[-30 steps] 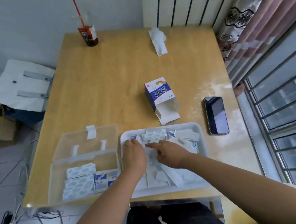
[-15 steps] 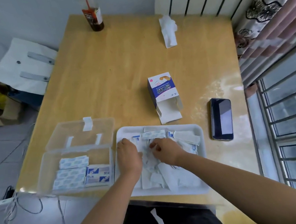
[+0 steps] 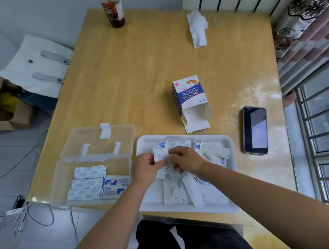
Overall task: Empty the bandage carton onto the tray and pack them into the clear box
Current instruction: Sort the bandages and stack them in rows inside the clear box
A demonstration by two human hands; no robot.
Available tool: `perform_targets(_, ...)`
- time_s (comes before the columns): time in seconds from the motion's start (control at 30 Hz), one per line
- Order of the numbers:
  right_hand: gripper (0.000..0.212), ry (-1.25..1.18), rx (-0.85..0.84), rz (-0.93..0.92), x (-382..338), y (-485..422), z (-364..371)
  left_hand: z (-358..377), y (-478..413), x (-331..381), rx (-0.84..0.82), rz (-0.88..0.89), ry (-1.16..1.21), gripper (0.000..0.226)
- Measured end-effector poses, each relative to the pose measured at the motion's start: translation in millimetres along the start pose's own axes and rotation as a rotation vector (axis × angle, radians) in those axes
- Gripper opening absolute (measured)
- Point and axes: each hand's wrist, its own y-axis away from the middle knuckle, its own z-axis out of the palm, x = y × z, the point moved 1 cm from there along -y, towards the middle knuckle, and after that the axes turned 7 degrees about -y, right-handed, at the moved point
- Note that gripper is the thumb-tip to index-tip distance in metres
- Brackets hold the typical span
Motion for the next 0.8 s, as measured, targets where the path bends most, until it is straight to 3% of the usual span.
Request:
perform_targets(0.03, 0.014, -0.024, 0.004, -0.026, -1.1, 1.0, 0.0, -1.6, 3.1, 1.1, -0.032, -0.011, 0.105, 0.013)
perform_targets(0.13, 0.029, -0.072, 0.057, -0.047, -3.0, 1.4, -3.5, -5.8, 10.3, 4.7, -0.115, -0.046, 0.291, 0.025)
perform_targets(0.27, 0.041, -0.141, 0.082, -0.028, -5.3, 3.0, -10.0, -9.5, 14.0, 9.5, -0.151, -0.071, 0.426, 0.025)
perform_targets(0.57, 0.037, -0.112, 0.135, -0.052, -6.6, 2.5, -8.6, -2.6, 17.7, 19.7, -0.232, -0.140, 0.369, 0.034)
perform_targets(0.8, 0.033, -0.214, 0.193, -0.026, -6.0, 4.7, -15.2, -0.3, 16.8, 18.9, -0.169, -0.282, 0.425, 0.037)
